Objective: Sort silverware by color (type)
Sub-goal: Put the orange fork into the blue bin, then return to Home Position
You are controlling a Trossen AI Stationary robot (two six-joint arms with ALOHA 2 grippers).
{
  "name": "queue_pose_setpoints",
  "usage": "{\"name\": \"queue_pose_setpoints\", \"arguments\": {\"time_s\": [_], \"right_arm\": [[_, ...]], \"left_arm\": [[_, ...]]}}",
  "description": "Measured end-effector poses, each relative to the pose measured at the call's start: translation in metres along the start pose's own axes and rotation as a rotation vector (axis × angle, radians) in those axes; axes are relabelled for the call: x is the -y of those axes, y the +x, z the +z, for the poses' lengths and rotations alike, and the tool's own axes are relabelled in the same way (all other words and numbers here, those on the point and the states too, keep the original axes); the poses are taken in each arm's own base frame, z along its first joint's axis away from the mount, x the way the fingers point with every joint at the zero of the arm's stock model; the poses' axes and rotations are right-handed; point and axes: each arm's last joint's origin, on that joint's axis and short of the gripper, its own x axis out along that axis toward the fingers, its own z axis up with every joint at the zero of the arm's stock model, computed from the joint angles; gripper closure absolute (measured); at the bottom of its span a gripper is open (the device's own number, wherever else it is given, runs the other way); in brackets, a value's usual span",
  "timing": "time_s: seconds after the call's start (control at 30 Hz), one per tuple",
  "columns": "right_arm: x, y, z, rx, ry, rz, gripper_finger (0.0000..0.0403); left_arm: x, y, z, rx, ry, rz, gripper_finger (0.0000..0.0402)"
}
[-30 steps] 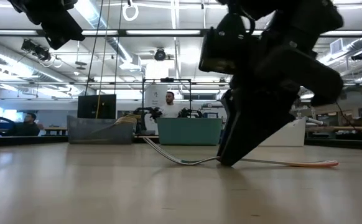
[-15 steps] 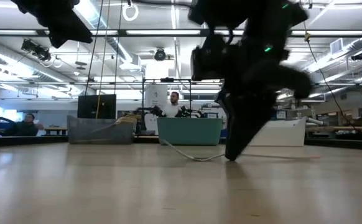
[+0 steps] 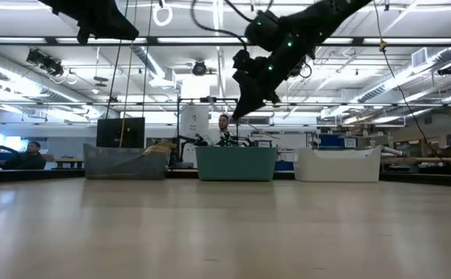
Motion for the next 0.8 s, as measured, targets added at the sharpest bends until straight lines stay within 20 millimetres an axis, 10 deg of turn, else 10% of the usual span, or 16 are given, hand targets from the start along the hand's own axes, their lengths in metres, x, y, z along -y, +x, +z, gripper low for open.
{"name": "queue_pose_setpoints", "arguments": {"time_s": [0.3, 0.8], "right_arm": [[0.090, 0.016, 0.009, 0.254, 0.005, -0.020, 0.0394], [0.102, 0.035, -0.009, 0.159, -0.081, 0.032, 0.0336]], "left_arm": [[-0.025, 0.005, 0.005, 0.034, -0.007, 0.182, 0.0308], [-0.045, 0.007, 0.006, 0.033, -0.029, 0.327, 0.0308]]}}
